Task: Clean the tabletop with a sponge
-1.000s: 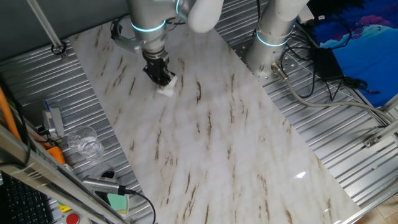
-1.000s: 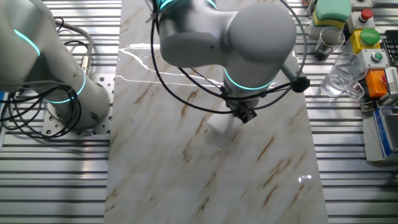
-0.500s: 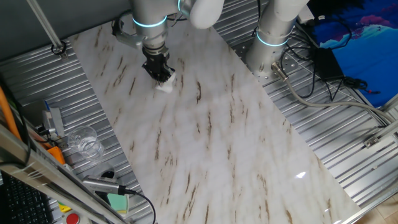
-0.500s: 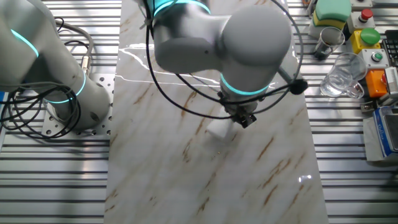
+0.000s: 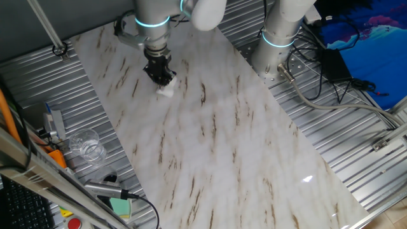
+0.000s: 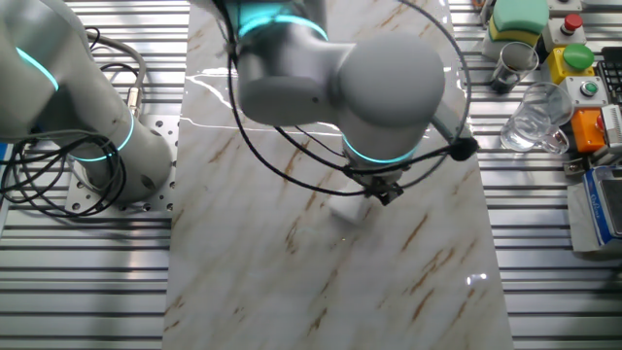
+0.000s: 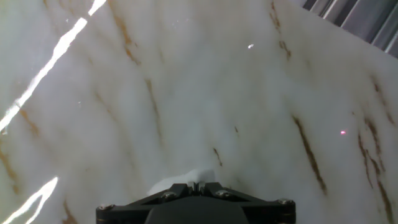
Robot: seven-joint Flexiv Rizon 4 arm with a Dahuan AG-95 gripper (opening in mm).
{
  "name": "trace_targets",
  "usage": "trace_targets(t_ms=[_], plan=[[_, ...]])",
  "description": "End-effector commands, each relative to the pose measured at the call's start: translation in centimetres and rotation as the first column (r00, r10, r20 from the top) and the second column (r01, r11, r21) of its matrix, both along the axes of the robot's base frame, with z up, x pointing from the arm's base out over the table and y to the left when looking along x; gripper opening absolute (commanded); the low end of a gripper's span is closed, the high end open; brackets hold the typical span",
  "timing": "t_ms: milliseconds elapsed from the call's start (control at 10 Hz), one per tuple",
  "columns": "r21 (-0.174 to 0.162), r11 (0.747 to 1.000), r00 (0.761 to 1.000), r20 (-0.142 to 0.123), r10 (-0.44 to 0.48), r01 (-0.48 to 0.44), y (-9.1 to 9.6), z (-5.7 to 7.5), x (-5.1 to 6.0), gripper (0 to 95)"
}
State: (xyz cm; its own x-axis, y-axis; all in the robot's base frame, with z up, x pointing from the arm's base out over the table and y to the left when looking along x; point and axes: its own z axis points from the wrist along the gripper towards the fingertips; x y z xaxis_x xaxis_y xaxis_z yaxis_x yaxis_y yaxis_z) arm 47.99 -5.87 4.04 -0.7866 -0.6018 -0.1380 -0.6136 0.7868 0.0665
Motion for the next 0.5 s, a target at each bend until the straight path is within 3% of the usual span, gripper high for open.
trace_targets(t_ms=[100,500], plan=[[0.006,1.0,1.0,0.0,0.02,-0.02,0.4,-0.3,1.0,0.0],[0.027,1.0,1.0,0.005,0.001,-0.001,3.0,-1.3,2.1,0.0]])
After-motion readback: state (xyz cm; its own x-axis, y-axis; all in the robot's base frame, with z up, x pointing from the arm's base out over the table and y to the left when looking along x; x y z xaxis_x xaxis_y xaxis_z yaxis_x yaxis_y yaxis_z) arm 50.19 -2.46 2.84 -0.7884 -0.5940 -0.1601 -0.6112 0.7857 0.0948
